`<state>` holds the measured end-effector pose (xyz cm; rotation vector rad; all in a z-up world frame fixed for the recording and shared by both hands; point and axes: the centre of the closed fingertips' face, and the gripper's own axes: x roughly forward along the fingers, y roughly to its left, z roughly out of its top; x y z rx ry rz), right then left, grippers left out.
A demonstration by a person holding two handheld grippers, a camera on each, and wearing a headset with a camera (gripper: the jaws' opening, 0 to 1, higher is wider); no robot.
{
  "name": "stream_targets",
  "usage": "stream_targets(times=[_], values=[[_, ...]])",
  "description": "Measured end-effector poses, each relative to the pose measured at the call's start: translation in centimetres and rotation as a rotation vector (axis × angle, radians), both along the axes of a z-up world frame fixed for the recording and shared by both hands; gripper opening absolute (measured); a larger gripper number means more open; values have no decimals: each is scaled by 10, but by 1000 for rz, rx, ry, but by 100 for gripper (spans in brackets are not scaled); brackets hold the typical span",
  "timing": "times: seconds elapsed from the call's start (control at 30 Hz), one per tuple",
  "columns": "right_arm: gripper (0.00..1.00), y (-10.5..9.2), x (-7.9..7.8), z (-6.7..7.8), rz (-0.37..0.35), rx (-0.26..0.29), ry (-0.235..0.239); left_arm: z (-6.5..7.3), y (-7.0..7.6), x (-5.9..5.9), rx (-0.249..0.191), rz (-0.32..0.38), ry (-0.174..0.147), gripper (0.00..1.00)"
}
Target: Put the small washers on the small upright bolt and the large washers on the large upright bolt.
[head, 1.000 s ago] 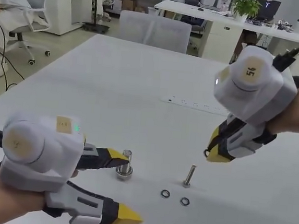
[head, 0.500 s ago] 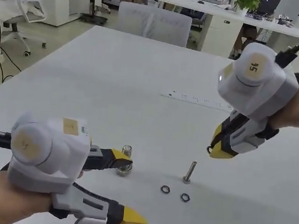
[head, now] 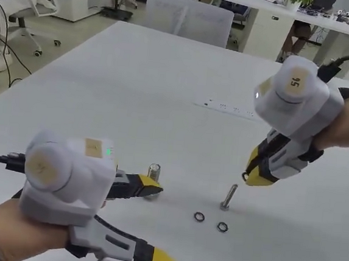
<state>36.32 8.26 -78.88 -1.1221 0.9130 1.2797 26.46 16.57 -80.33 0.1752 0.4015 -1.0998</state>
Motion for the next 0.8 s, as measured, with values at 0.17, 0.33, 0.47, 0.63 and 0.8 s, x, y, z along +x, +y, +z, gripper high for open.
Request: stream_targets(times=[0.17, 0.33, 0.47, 0.63, 0.8], values=[[14, 1, -1, -7, 19, -17, 10, -2, 0, 0, -1, 1, 3, 75], [14, 3, 0, -12, 30, -17, 19, -3, -3, -2, 2, -9, 8, 75], [14, 4, 3, -16, 35, -19, 31, -4, -3, -2, 2, -11, 12, 75], [14, 4, 4, -19, 35, -22, 40, -5, -4, -2, 5, -16, 16, 75], [14, 3, 7, -24, 32, -26, 42, -5, -4, 0, 2, -16, 18, 74]])
